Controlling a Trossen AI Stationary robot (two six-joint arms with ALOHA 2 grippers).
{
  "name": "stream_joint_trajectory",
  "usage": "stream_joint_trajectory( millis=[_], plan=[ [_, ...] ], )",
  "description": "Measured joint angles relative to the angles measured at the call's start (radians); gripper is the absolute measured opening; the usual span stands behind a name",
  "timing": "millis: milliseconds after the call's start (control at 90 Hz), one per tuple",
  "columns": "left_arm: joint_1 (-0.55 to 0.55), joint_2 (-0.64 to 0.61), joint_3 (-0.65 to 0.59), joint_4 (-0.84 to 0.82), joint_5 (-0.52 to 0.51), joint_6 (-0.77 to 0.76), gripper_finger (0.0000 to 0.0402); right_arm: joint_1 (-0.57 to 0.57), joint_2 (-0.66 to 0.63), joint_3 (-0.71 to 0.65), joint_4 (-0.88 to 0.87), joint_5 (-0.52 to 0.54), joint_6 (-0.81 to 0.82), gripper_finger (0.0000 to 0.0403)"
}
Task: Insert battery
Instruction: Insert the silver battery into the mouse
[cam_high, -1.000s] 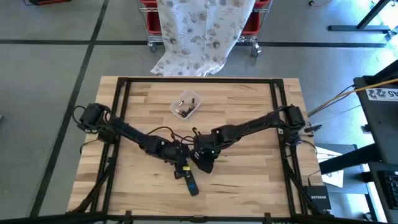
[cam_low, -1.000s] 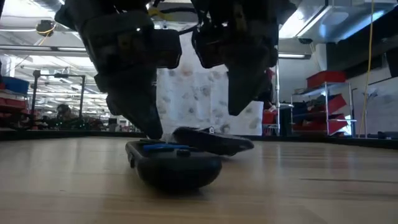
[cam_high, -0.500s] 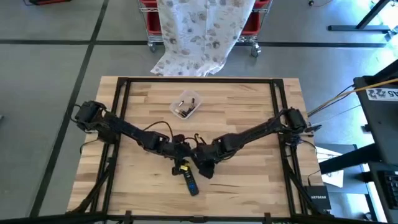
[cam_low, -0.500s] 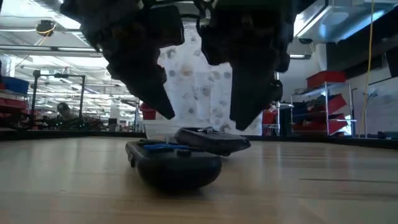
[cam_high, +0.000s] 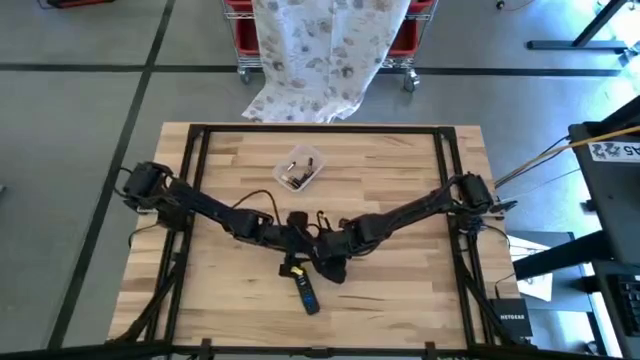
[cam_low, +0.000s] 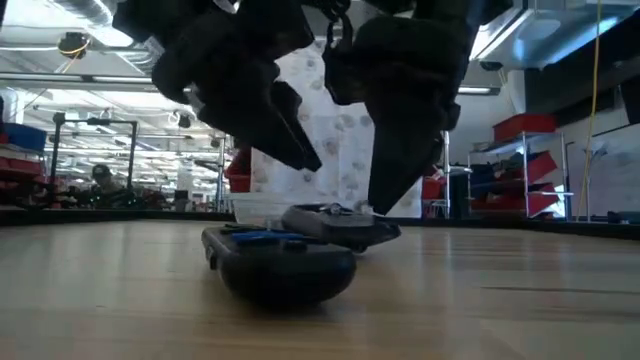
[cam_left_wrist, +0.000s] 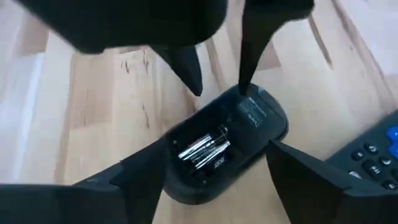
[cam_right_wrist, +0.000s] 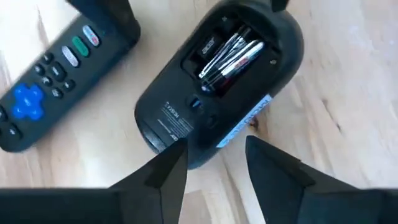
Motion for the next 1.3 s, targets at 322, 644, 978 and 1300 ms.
stream_joint_trajectory(
  millis=[322, 644, 978, 1300],
  plan=[
    [0.031, 0.065, 0.000, 0.026, 0.044, 0.239, 0.0276, -0.012, -0.001, 0.010, -0.018, -0.094, -0.124, 0.0147],
    [0.092, 0.096, 0.001, 0.056, 0.174, 0.381, 0.0276, -0.011, -0.022, 0.063, -0.128, -0.201, -0.120, 0.0147],
    [0.090, 0.120, 0.003, 0.040, 0.185, 0.173, 0.0276, -0.011, -0.093, 0.071, -0.206, -0.129, -0.067, 0.0147],
    [0.019, 0.119, 0.002, 0.021, 0.105, -0.107, 0.0276, -0.016, -0.093, 0.054, -0.097, -0.112, -0.078, 0.0147]
  ],
)
